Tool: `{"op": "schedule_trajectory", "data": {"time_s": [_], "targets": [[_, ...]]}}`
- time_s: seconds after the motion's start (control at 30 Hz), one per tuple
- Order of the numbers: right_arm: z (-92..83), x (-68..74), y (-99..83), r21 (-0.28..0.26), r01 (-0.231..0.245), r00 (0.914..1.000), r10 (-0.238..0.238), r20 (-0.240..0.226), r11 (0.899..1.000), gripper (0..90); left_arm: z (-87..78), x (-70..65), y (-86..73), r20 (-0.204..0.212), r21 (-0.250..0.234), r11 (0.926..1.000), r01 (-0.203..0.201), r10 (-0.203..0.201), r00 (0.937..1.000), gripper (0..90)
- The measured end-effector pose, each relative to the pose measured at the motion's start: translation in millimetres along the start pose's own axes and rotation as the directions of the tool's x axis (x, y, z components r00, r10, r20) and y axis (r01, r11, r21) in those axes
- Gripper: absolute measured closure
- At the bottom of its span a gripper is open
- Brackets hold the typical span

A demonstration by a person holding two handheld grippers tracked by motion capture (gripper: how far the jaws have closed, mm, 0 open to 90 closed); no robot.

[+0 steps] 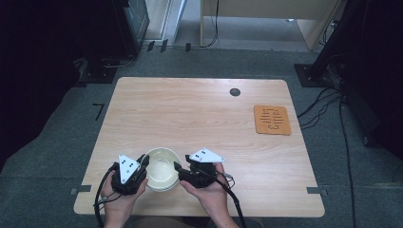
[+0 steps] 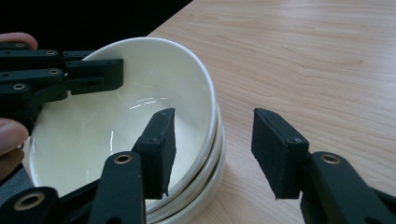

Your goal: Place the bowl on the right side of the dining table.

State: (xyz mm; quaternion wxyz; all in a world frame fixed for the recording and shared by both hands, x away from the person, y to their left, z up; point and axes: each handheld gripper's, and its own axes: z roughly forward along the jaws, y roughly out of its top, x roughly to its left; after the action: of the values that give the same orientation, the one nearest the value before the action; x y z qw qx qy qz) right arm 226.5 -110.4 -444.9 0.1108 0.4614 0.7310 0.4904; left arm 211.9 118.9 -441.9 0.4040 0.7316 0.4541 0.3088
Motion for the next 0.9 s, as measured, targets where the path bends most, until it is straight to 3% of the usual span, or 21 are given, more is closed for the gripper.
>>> {"op": "schedule_trajectory", "data": {"time_s": [0.33,0.57,0.73,0.9], "targets": [[6.5,2.6,-0.7,-0.003,-0.008,0.9999,0.007,-0.01,1.0,54.2,-3.6,-0.7,-3.5,0.002,-0.079,0.9968,-0.009,0.009,1.0,83.1],[8.3,4.9,1.4,-0.032,-0.015,0.9989,0.014,-0.045,0.999,59.1,-12.5,-1.1,-1.8,-0.002,-0.168,0.9857,0.006,-0.006,1.0,83.2],[10.9,9.4,3.1,-0.015,-0.003,0.999,0.002,-0.045,1.0,65.2,-15.7,-4.9,-1.3,-0.003,-0.201,0.9795,-0.004,0.004,1.0,83.1],[13.2,11.6,4.1,-0.02,0.002,1.0,-0.002,0.009,1.0,77.8,-17.1,-4.7,-1.5,0.002,-0.219,0.9756,0.005,-0.005,1.0,83.0]]}}
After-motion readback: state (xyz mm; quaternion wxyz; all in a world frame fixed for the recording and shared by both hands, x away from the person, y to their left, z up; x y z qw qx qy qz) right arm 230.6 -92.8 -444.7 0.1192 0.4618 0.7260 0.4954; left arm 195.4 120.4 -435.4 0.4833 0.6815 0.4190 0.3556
